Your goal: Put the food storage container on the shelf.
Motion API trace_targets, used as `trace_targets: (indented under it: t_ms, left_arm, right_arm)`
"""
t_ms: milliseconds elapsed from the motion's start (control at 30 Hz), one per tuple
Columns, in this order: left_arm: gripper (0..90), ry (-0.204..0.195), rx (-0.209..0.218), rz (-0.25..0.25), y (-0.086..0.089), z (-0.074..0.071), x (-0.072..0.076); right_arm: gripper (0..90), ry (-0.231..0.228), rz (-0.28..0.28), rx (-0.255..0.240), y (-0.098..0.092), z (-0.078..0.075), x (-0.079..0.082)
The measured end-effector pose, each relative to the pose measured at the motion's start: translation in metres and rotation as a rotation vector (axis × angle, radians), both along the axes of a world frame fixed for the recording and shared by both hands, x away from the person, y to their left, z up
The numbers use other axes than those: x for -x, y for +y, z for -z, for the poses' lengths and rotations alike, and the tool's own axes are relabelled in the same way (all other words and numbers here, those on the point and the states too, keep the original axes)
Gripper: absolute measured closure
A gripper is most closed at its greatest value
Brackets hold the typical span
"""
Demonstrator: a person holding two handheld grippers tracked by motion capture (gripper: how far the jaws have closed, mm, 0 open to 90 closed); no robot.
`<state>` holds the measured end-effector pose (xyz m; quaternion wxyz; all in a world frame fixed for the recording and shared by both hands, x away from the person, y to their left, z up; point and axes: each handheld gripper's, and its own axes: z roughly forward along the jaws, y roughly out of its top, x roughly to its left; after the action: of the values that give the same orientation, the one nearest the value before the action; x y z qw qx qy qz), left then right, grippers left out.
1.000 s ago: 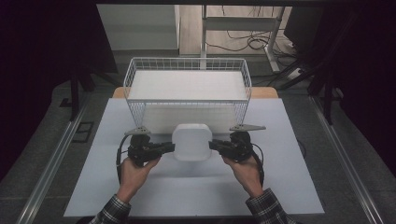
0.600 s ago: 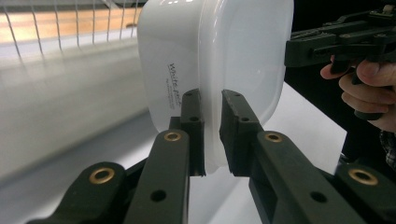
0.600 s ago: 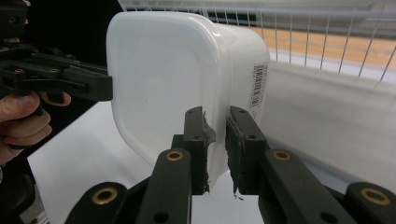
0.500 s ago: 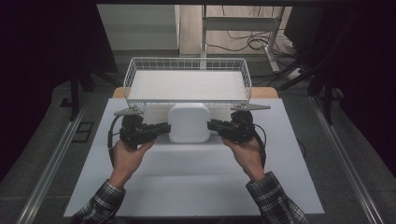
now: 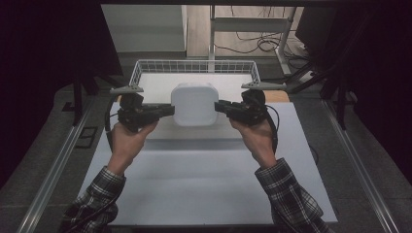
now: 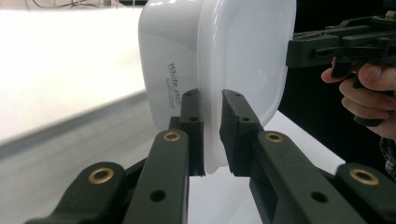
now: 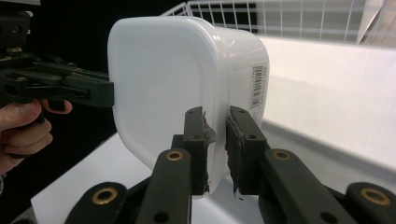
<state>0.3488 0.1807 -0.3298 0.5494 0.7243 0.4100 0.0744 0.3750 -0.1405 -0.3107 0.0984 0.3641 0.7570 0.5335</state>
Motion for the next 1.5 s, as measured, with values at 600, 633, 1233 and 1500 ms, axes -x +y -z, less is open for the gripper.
trace_targets:
  t_ms: [600, 633, 1233, 1500]
  left_arm:
    - [76.2, 0.068, 0.002, -0.041, 0.002, -0.015, -0.059]
    - [74.2, 0.071, 0.008, -0.043, 0.002, -0.013, -0.062]
    - [60.1, 0.072, -0.041, -0.066, -0.010, -0.012, -0.079]
    - [58.7, 0.094, -0.016, -0.074, -0.009, -0.011, -0.086]
  right_arm:
    - [78.2, 0.030, 0.052, 0.018, 0.014, -0.026, -0.050]
    - [78.2, 0.035, 0.051, 0.018, 0.014, -0.025, -0.051]
    - [63.7, 0.107, 0.080, 0.020, 0.019, -0.013, -0.081]
    - [56.6, 0.124, 0.078, 0.010, 0.020, -0.009, -0.090]
